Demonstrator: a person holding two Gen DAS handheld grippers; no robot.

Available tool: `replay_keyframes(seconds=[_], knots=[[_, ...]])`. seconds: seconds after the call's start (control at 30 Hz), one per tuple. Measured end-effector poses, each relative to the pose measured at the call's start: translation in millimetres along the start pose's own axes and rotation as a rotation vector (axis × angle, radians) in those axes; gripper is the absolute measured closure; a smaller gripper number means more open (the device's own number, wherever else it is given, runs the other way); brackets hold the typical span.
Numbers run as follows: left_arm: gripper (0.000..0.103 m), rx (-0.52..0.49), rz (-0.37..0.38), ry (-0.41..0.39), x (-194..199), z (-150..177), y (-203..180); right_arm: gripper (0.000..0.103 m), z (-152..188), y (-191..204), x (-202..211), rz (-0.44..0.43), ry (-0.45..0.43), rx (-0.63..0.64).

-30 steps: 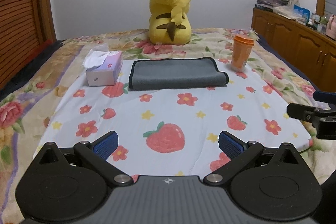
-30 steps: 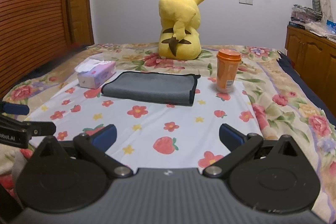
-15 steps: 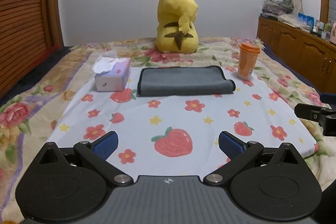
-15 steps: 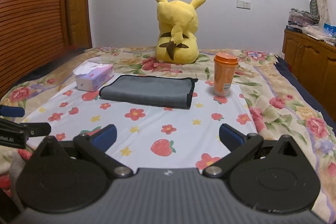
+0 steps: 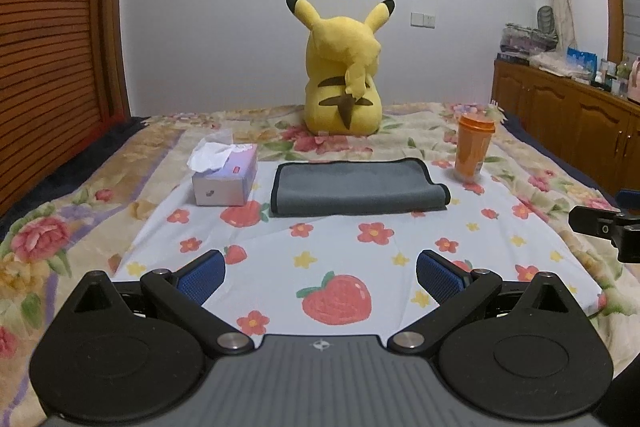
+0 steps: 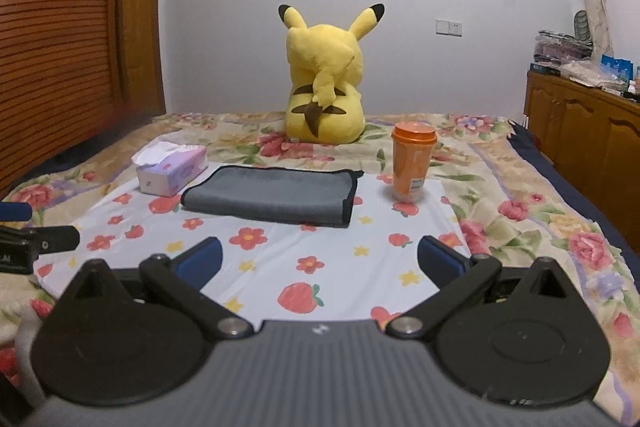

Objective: Fold towel

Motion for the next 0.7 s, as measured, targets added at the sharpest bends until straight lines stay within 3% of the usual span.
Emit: replay_keyframes(seconds=[0.7], knots=[[0.000, -0.001, -0.005, -0.112, 19, -15, -1, 0.000, -10, -9, 15, 0.023, -0.107, -0.025]])
Point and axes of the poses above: each gripper's, at about its wrist camera, not at the fingertips, and x roughly against the way its jaws point, y to its left, z to its underside, the point moved 9 cm from there along -x, roughly the way its jaws point, and after that the axes turned 10 degrees about -z, right-handed, at the moved point
